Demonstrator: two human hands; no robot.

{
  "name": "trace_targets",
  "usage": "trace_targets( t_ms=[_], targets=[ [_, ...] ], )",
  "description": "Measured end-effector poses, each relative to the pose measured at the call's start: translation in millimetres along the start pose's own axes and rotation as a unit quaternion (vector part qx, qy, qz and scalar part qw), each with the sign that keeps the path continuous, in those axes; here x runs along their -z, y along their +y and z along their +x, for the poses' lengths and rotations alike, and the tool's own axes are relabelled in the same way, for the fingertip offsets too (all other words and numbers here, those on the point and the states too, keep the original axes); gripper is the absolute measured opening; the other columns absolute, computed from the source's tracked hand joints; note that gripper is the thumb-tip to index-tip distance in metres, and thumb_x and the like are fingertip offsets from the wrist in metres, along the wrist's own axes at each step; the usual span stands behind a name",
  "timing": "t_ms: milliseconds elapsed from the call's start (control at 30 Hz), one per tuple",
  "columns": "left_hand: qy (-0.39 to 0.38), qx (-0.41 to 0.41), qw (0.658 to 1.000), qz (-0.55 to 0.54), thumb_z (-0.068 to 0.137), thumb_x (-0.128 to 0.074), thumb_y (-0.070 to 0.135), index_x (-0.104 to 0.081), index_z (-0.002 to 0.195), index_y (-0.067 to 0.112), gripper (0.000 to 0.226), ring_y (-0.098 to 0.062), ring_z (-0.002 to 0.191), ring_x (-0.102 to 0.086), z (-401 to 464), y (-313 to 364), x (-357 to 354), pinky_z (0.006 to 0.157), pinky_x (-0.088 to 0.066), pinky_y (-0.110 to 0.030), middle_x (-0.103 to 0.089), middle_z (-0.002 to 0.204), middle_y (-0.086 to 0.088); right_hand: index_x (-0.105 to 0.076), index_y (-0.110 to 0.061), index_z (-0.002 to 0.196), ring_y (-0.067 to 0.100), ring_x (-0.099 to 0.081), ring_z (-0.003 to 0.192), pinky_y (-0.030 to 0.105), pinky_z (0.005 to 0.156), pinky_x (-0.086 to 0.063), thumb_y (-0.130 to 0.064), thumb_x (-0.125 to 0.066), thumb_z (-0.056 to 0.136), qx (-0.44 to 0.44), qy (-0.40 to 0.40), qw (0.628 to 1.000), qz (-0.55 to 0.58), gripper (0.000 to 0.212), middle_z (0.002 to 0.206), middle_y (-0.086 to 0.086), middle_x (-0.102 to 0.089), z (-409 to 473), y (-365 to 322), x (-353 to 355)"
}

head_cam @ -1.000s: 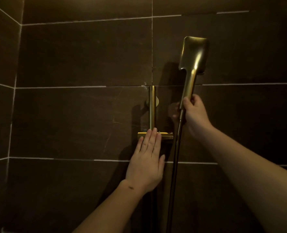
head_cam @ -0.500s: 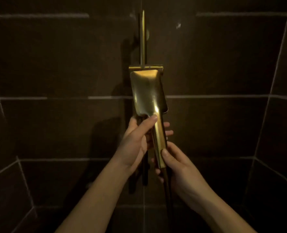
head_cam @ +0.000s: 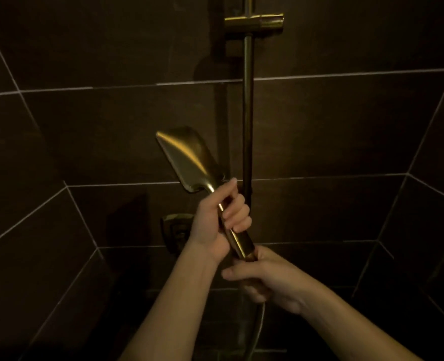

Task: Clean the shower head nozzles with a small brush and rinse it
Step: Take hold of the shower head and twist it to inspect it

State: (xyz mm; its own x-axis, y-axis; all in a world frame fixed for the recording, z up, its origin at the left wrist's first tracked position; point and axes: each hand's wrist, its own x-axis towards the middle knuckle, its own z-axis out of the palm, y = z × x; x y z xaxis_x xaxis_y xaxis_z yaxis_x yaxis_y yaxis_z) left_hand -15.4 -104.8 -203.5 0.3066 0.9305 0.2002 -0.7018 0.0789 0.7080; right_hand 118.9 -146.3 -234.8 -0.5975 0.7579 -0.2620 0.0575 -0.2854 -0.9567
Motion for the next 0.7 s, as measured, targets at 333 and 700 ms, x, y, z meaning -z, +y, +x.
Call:
trace_targets(
  t_ms=[333,700],
  targets=[
    [-0.258,0.072,0.952,-0.151,0.099,-0.058,0.020,-0.058,0.061,0.002,0.041,-0.012,0.030,-0.038,-34,-19,24,0.034,-0.040,-0.022,-0.042,0.041,-0.001,-0.043,-0.024,0.067,0.004,-0.028,0.037,0.017,0.037,-0.016,-0.010,-0.065,0.086,-0.062,-0.100,0.986,0.120,0.032,0.049,-0.008,-0.033,-13,40,-46],
    [0.153,0.000,0.983,0.105,0.087,-0.072,0.021,-0.051,0.055,0.017,0.039,-0.010,0.034,-0.036,-38,-41,-27,0.041,-0.033,-0.024,-0.037,0.041,0.004,-0.056,-0.019,0.067,0.012,-0.045,0.047,0.030,0.051,-0.037,-0.011,-0.059,0.085,0.052,0.210,0.960,-0.177,0.020,0.056,0.000,-0.048,-31,41,-15]
  ],
)
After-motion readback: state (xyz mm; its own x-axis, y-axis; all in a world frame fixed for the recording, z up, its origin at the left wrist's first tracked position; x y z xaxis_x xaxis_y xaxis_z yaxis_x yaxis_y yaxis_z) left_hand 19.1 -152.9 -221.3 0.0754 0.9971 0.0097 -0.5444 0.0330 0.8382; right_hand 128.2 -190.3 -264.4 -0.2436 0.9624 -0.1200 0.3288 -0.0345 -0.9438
